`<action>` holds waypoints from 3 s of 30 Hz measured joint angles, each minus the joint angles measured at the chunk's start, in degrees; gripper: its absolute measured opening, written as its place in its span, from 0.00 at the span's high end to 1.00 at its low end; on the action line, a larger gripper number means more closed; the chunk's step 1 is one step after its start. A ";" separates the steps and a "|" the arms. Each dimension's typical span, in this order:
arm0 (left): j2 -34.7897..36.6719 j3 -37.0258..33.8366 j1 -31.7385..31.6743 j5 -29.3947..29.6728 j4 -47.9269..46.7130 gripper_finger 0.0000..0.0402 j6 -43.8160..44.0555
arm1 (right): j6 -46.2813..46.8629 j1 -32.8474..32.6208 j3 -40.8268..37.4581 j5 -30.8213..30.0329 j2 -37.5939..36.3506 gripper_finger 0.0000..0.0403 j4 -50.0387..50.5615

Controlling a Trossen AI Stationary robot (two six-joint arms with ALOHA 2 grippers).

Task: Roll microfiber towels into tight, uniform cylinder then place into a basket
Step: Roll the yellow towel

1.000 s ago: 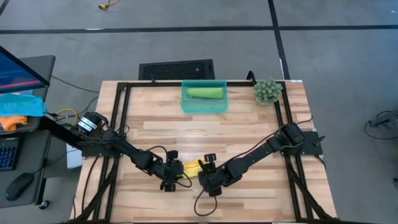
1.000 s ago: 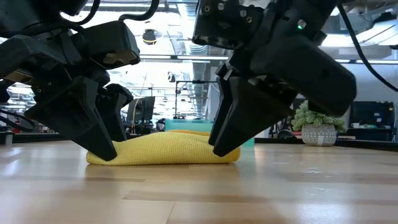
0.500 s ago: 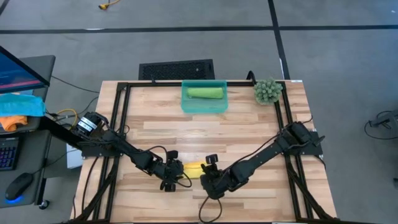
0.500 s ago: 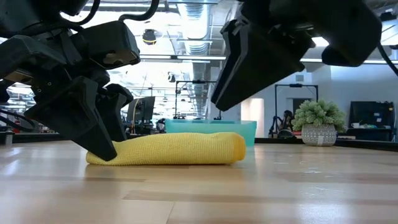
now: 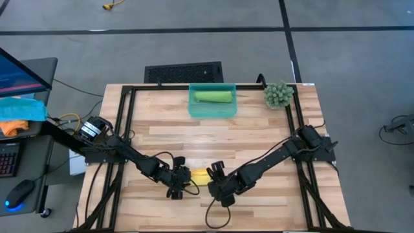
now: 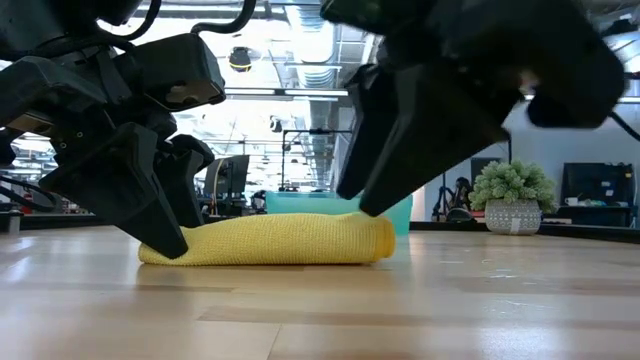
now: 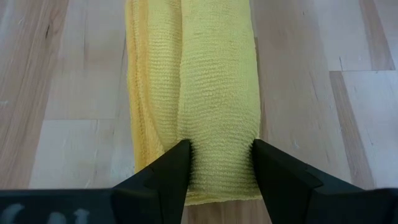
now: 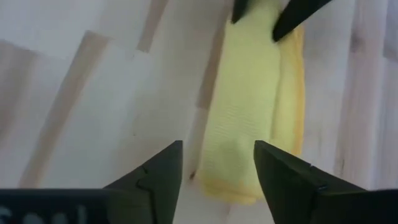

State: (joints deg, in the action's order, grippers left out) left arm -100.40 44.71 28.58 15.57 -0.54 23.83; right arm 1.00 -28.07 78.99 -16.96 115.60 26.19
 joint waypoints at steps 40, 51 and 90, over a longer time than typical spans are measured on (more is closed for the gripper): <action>0.00 0.02 0.05 -1.22 -1.78 0.58 -2.97 | 7.56 3.47 -1.50 -3.79 5.56 0.66 -5.26; -0.07 2.95 2.01 4.47 -9.62 0.58 -4.66 | 13.45 4.21 -1.54 -3.07 5.58 0.93 -5.94; -0.04 4.28 9.58 20.41 -10.09 0.58 -17.72 | 21.69 4.72 -1.62 2.93 5.65 0.94 -9.13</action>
State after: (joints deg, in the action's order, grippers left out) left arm -100.44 48.99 38.16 35.98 -10.63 6.11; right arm 22.70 -23.35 77.36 -14.03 121.25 17.06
